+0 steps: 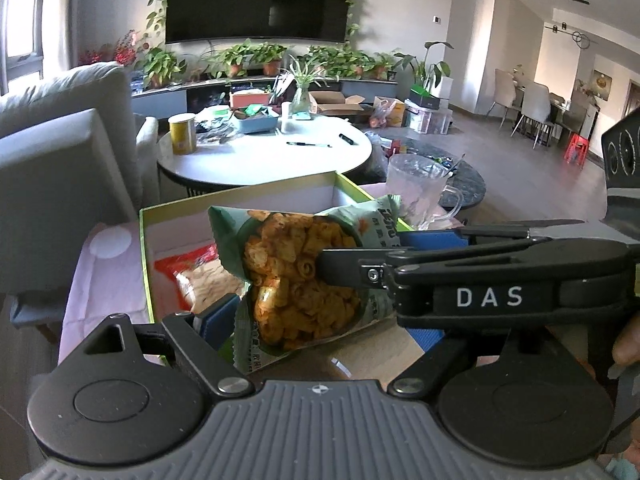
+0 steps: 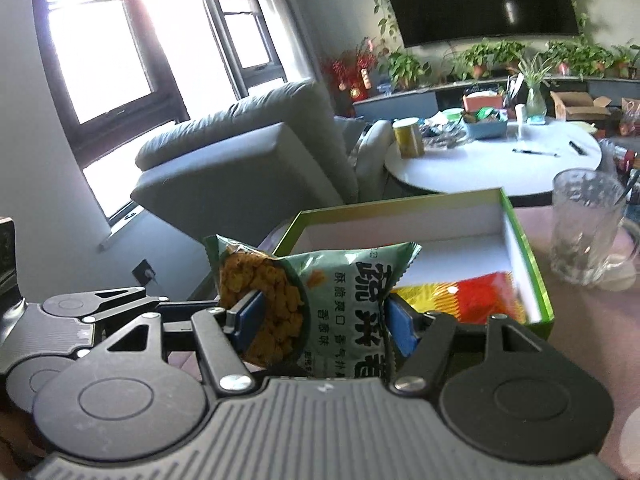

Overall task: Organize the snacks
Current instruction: 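Carry the cracker bag into the green box and release it on the others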

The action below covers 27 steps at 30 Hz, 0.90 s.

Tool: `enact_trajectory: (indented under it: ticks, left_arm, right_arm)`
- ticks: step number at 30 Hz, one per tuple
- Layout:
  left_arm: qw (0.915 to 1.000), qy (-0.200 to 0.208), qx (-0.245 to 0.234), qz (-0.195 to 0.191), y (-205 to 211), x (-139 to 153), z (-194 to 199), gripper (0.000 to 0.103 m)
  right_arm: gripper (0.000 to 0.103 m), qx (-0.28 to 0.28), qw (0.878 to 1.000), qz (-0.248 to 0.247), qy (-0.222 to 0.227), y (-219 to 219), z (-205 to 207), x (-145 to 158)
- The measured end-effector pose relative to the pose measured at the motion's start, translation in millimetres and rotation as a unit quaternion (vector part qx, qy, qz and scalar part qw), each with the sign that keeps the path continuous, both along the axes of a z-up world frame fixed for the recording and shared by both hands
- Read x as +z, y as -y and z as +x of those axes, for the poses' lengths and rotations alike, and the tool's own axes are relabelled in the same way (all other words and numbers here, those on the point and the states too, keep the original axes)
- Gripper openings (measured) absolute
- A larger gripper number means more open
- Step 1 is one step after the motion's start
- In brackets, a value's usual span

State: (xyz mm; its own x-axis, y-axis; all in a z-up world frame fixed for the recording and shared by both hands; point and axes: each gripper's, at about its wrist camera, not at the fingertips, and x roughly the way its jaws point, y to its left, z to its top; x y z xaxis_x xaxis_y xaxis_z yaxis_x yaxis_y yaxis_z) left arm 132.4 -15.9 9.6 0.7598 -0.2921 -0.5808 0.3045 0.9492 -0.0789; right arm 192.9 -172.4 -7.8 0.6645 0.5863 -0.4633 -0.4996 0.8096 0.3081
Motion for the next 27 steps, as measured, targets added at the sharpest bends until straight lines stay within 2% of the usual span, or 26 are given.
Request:
enact_trajectory:
  ticks: [17,27]
  left_arm:
    - [0.9997,-0.011,-0.015,0.015,33.7,-2.8,52.1,0.086]
    - [0.9987,-0.041,-0.015,0.025,42.3,-17.3,95.4,0.086]
  right_arm:
    - [0.065,-0.027,1.000,0.008,0.002,28.8,41.5,-3.0]
    - [0.065,-0.029,0.999,0.010,-0.024,36.8,85.2,-13.3]
